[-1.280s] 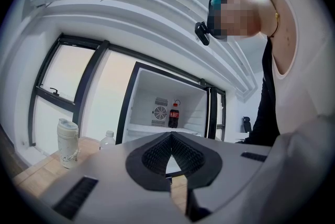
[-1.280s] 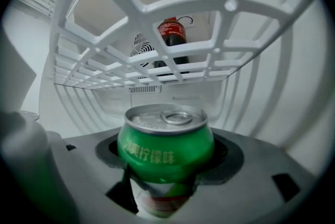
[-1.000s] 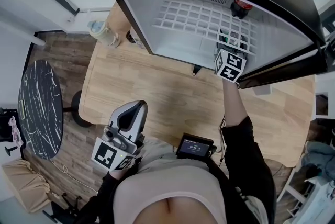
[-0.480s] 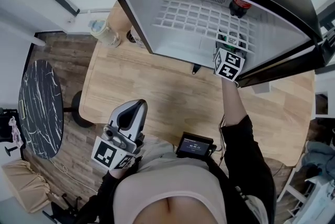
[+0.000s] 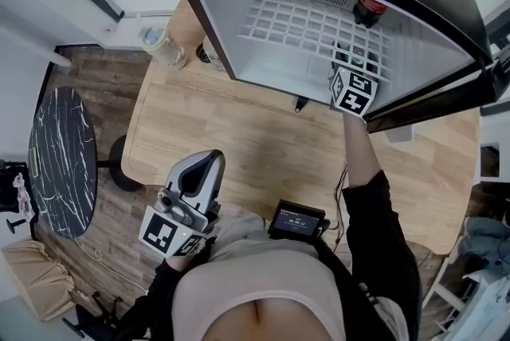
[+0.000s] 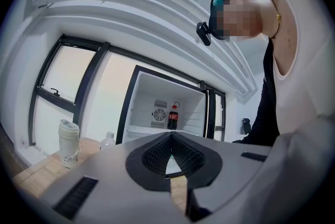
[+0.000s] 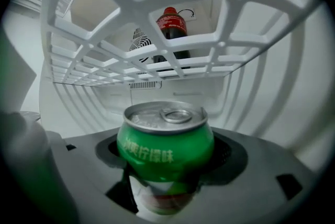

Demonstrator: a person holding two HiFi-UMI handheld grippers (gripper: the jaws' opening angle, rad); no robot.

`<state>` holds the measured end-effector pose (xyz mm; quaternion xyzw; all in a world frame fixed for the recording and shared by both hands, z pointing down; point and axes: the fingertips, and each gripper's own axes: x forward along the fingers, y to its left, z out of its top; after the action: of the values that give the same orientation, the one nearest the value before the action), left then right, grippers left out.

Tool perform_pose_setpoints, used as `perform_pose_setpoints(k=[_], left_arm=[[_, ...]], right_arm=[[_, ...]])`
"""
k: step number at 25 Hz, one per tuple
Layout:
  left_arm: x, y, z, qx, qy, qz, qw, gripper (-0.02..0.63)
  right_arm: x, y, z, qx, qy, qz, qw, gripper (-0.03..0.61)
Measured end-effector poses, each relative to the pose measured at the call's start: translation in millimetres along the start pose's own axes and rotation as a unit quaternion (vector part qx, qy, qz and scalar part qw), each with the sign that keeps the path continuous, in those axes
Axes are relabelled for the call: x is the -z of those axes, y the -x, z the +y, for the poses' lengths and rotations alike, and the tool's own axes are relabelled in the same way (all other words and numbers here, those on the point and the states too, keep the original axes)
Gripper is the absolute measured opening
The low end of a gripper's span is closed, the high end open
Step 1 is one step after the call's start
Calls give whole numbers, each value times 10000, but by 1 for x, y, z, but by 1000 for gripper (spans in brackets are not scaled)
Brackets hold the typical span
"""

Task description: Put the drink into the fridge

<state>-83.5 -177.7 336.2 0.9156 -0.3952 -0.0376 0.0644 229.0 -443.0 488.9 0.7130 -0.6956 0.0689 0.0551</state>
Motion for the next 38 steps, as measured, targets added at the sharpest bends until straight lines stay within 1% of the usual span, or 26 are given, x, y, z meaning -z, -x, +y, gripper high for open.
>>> perform_pose_setpoints(k=[5, 8, 14, 25, 30, 32, 35, 38], left_arm=[[0, 1, -1, 3, 6, 11, 10000, 5], [0, 1, 0, 3, -8, 4, 10000, 5], [0, 0, 1, 17, -10, 20, 10000, 5], [1, -8, -2, 99, 8, 11, 10000, 5], [1, -9, -2, 106, 27, -6, 9999, 5], [1, -9, -3, 114, 26, -11, 9999, 5], [1, -9, -5, 131, 17, -2, 9999, 5], [0, -9, -3, 107, 18, -10, 9999, 5]], right_arm=[[-1, -2, -1, 40, -61, 34, 10000, 359], [-1, 0, 0, 72, -4, 0, 10000, 360], [-12, 1, 0, 79, 52, -225, 9997, 364], [-15, 14, 3, 148, 133, -366, 9991, 368], [-17, 16, 4, 54, 245, -321, 9992, 367], [-17, 16, 4, 70, 182, -291, 9994, 365], [-17, 23, 3, 14, -51, -255, 9997, 360], [-15, 31, 6, -46, -78, -187, 9998, 359]])
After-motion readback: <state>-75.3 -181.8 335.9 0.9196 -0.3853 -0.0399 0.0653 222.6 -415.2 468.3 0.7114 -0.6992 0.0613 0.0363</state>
